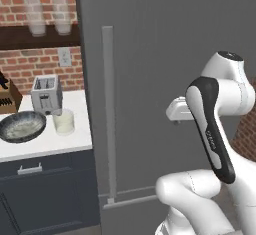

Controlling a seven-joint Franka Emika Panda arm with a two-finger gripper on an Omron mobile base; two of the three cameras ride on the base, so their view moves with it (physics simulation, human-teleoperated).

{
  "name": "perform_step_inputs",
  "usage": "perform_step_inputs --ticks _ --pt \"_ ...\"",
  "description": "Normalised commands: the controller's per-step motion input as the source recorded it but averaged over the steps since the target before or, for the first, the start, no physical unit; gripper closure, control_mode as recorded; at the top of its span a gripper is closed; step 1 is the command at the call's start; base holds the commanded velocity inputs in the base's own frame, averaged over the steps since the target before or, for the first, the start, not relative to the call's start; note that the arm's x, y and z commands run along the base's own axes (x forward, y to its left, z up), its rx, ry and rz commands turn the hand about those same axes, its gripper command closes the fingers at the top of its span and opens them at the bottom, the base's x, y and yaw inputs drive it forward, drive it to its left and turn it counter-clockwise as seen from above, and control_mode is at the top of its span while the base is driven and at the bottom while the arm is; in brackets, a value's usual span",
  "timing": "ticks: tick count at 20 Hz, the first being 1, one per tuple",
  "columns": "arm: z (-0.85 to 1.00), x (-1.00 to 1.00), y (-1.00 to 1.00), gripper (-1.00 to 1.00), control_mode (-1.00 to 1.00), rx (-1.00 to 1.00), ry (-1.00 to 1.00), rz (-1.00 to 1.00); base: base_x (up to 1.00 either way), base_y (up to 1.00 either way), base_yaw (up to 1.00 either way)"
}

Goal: Grab a lemon wedge from the fridge and one ice cube from the ice bowl, and put them in the glass of lemonade.

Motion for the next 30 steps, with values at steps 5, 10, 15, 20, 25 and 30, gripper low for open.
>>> perform_step_inputs --ticks 5,10,15,20,25,30 --pt "0.00 0.00 0.00 -1.00 1.00 0.00 0.00 0.00 -0.07 0.99 -0.22" --pt "0.00 0.00 0.00 -1.00 1.00 0.00 0.00 0.00 -0.03 0.90 -0.28" --pt "0.00 0.00 0.00 -1.00 1.00 0.00 0.00 0.00 -0.01 0.62 -0.26" --pt "0.00 0.00 0.00 -1.00 1.00 0.00 0.00 0.00 -0.08 -0.57 -0.44" --pt "0.00 0.00 0.00 -1.00 1.00 0.00 0.00 0.00 -0.06 -0.53 -0.54" --pt "0.00 0.00 0.00 -1.00 1.00 0.00 0.00 0.00 -0.60 0.05 -0.47"
